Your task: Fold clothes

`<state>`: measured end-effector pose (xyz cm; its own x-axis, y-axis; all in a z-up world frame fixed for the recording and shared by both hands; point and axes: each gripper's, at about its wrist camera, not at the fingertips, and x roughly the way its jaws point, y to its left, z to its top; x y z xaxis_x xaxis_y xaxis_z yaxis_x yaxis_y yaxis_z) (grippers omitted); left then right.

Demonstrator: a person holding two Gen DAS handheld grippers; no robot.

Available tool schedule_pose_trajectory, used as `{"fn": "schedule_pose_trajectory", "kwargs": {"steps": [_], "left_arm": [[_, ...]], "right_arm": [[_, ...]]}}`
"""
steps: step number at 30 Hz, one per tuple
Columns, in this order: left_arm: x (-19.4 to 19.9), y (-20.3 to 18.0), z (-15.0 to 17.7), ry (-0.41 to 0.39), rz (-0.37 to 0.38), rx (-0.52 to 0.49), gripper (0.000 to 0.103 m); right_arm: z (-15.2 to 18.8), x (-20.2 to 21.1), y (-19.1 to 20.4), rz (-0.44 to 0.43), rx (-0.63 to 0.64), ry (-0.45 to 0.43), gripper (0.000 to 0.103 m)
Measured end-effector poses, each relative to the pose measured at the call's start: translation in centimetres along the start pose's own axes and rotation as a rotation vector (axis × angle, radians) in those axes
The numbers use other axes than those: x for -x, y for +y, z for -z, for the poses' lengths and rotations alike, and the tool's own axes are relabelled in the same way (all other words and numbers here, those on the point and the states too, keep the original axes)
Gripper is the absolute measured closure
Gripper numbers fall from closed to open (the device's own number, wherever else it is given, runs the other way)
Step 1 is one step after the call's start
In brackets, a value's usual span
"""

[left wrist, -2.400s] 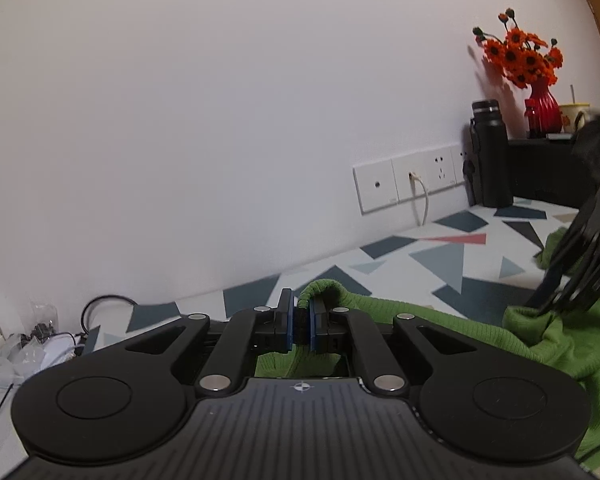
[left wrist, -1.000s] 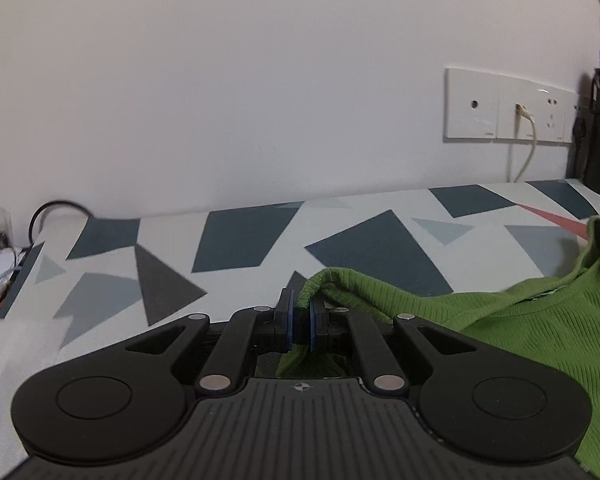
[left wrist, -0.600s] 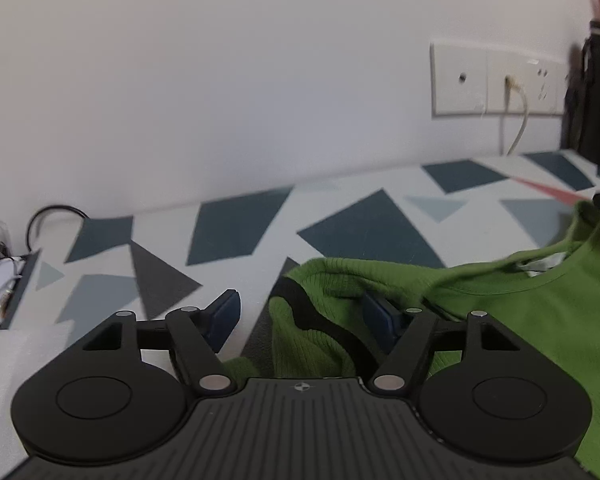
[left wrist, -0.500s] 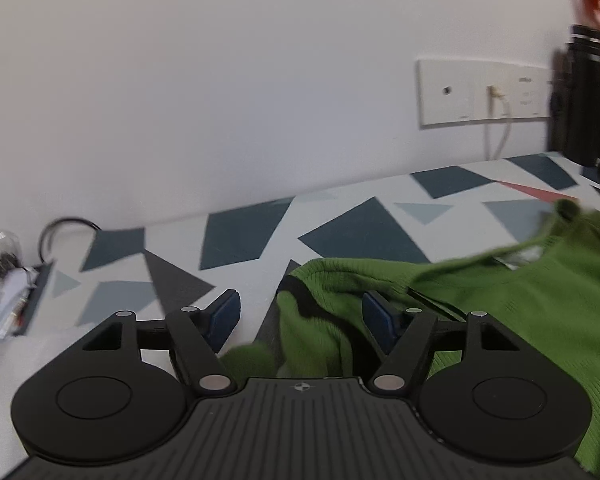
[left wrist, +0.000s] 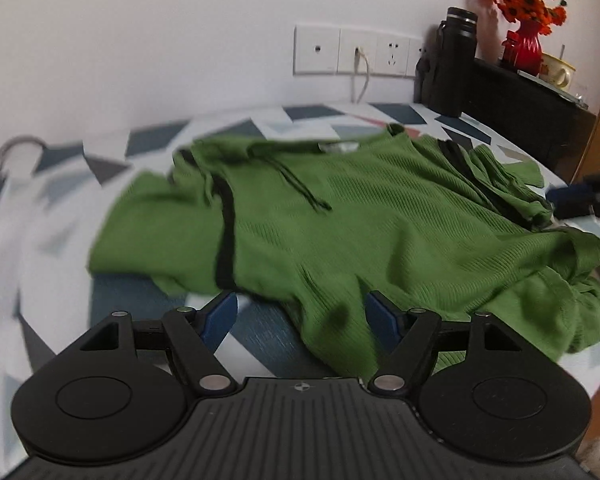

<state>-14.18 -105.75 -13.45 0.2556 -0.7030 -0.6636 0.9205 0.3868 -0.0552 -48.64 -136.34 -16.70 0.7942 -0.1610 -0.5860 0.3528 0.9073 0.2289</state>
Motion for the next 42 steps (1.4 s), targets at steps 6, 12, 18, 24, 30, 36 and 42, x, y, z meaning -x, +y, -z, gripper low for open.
{"fn": "schedule_pose_trajectory", "kwargs": {"steps": [6, 12, 18, 24, 30, 36, 42], "left_arm": [[-2.7, 3.2, -0.8, 0.021, 0.025, 0.222, 0.049], [-3.5, 4.3, -0.8, -0.021, 0.040, 0.312, 0.049], [-3.9, 5.2, -0.5, -0.052, 0.048, 0.317, 0.090], [-2.1, 8.7, 0.0, -0.095, -0.023, 0.314, 0.094], [-1.5, 11.3, 0.9, -0.081, -0.034, 0.357, 0.094], [-1.5, 10.5, 0.4, -0.052, -0.033, 0.278, 0.086], [-0.5, 8.6, 0.7, -0.050, -0.027, 0.193, 0.066]], "right_arm": [[-0.1, -1.0, -1.0, 0.039, -0.074, -0.023, 0.048], [-1.9, -2.1, -3.4, 0.130, -0.125, -0.067, 0.041], [-2.1, -6.0, -3.3, 0.158, -0.057, 0.015, 0.053], [-2.3, -6.6, -5.2, 0.213, -0.088, 0.012, 0.090], [-2.0, -4.8, -9.3, 0.205, -0.289, -0.029, 0.089], [-1.9, -2.7, -8.2, 0.165, -0.280, -0.081, 0.068], [-1.5, -0.9, -5.7, 0.183, -0.163, -0.083, 0.059]]}}
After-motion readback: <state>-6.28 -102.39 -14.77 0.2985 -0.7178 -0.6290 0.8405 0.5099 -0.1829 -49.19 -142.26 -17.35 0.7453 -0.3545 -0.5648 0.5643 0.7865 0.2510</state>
